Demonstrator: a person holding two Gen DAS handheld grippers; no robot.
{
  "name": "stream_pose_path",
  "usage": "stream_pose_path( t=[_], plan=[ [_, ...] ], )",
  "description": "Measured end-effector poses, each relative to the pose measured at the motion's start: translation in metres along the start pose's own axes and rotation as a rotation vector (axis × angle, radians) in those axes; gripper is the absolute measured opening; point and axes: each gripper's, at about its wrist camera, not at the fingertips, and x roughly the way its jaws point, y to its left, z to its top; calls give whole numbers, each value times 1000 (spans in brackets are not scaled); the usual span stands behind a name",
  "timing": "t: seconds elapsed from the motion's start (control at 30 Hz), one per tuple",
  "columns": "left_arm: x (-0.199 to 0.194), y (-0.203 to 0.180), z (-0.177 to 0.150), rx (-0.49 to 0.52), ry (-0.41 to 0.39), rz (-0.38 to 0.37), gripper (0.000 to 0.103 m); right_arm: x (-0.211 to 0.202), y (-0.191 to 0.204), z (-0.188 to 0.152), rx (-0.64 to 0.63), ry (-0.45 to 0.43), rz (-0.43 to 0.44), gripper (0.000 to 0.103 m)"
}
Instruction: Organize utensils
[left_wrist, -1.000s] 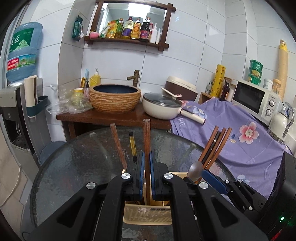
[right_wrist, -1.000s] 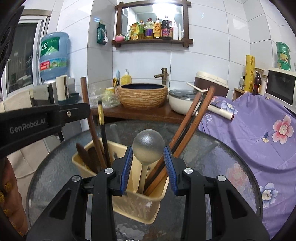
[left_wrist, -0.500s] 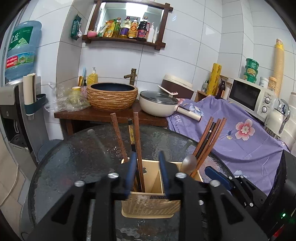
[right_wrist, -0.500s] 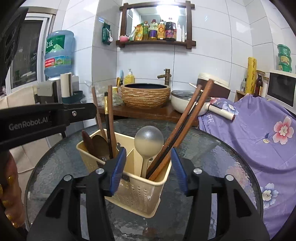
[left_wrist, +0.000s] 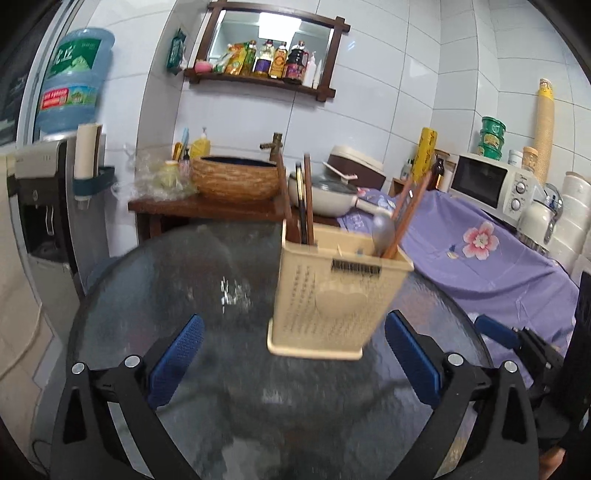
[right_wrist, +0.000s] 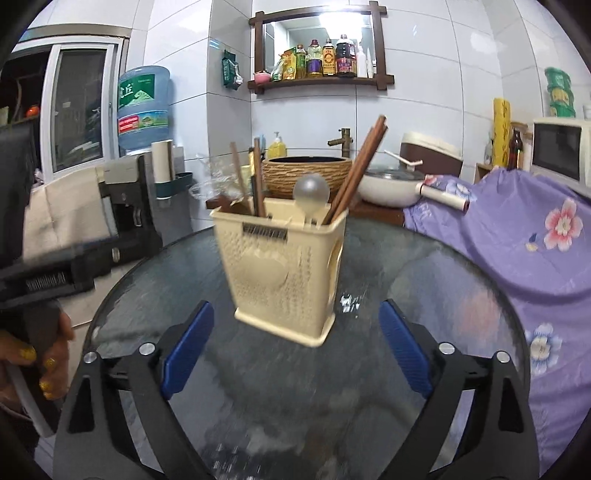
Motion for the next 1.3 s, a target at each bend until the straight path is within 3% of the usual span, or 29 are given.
stream_pose_path(
  t=[0.27,0.53,0.77,0.97,1.3],
  plan=[
    [-37,-10,-59,58,2,109,96,-49,0,-49,53,2,-6,95],
    [-81,-28,-91,96,-22,123,97,-102,3,-72,93,-40,11,97],
    [-115,-38,-104,130,-46,135,97,-144,18,-81,54,-96,15,97],
    [-138,-35,-116,84,-48,115,97,-168,32,-90,20,-113,19,97],
    [-151,-35,-122,114,-76,148,97,-173,46,-93,-25,-128,9,97]
  ],
)
